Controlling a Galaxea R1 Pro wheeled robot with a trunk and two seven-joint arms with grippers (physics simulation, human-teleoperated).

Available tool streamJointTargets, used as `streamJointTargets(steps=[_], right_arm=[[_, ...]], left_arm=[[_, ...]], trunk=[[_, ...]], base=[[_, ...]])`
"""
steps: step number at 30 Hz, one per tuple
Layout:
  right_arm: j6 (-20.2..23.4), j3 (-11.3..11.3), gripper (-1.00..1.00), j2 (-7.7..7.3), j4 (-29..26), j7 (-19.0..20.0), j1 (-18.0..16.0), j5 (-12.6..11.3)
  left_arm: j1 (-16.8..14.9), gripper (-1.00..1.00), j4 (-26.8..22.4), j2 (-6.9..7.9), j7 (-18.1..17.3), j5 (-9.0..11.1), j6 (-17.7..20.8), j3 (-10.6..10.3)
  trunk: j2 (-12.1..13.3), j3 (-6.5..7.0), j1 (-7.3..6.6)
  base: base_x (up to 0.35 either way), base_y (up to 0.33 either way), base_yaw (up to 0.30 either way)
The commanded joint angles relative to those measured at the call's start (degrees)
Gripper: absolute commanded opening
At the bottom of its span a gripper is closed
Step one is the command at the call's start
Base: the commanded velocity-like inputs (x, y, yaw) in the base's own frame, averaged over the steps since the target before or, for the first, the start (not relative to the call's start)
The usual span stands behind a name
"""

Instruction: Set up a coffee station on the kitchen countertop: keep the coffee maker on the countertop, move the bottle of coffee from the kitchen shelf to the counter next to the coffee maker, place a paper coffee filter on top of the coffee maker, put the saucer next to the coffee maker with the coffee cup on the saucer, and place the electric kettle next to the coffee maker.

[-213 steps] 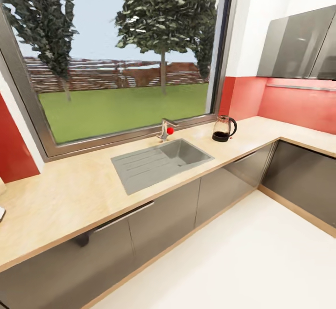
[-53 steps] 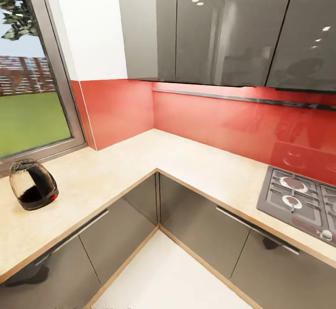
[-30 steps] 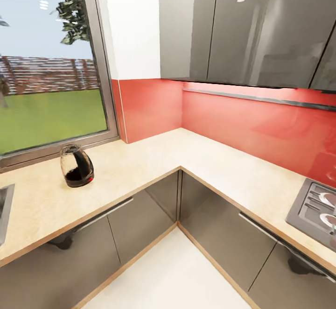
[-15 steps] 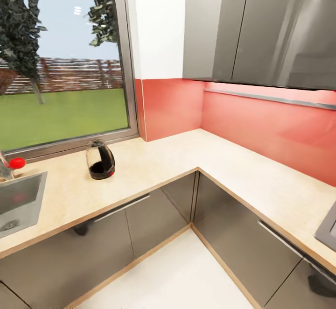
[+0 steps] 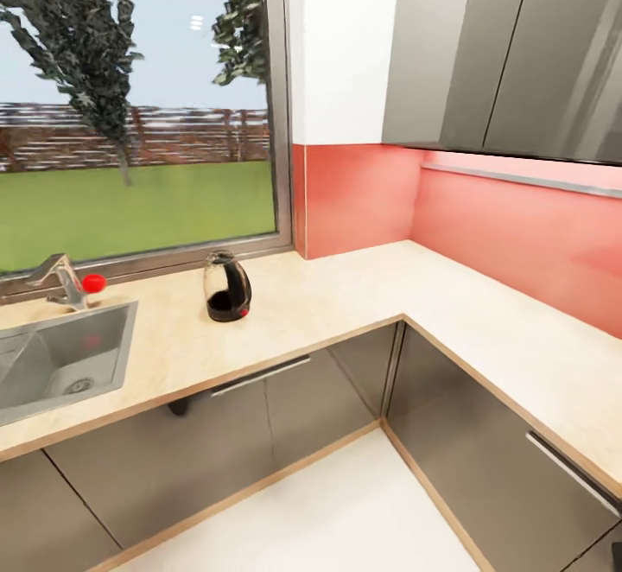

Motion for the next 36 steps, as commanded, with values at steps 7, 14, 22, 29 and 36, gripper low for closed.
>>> streamJointTargets(steps=[7, 14, 22, 29, 36], right_arm=[[-0.1, 0.4, 1.0, 0.06, 0.0, 0.2, 0.0, -0.6], [-0.1, 0.5, 1.0, 0.3, 0.0, 0.1, 0.0, -0.6], [-0.1, 0.5, 1.0, 0.33, 0.0, 0.1, 0.0, -0.5], [-0.1, 0.5, 1.0, 0.25, 0.0, 0.2, 0.0, -0.5], [-0.1, 0.5, 1.0, 0.32, 0.0, 0.1, 0.0, -0.5]], left_arm=[[-0.1, 1.0, 0.0, -0.06, -0.2, -0.5, -0.3, 0.5], [-0.1, 1.0, 0.1, -0.14, -0.2, -0.4, -0.4, 0.5], [-0.1, 1.0, 0.0, -0.73, -0.2, -0.4, -0.4, 0.5], [-0.1, 1.0, 0.0, -1.67, -0.2, -0.5, -0.4, 0.6], [-0.1, 1.0, 0.0, -1.79, -0.2, -0.5, -0.4, 0.6]], trunk=[[-0.1, -0.31, 0.03], [-0.1, -0.5, 0.03], [-0.1, -0.71, 0.03], [-0.1, -0.9, 0.03], [-0.1, -1.09, 0.03]], base=[[0.0, 0.0, 0.279], [0.0, 0.0, 0.279], [0.0, 0.0, 0.279], [0.0, 0.0, 0.279], [0.0, 0.0, 0.279]])
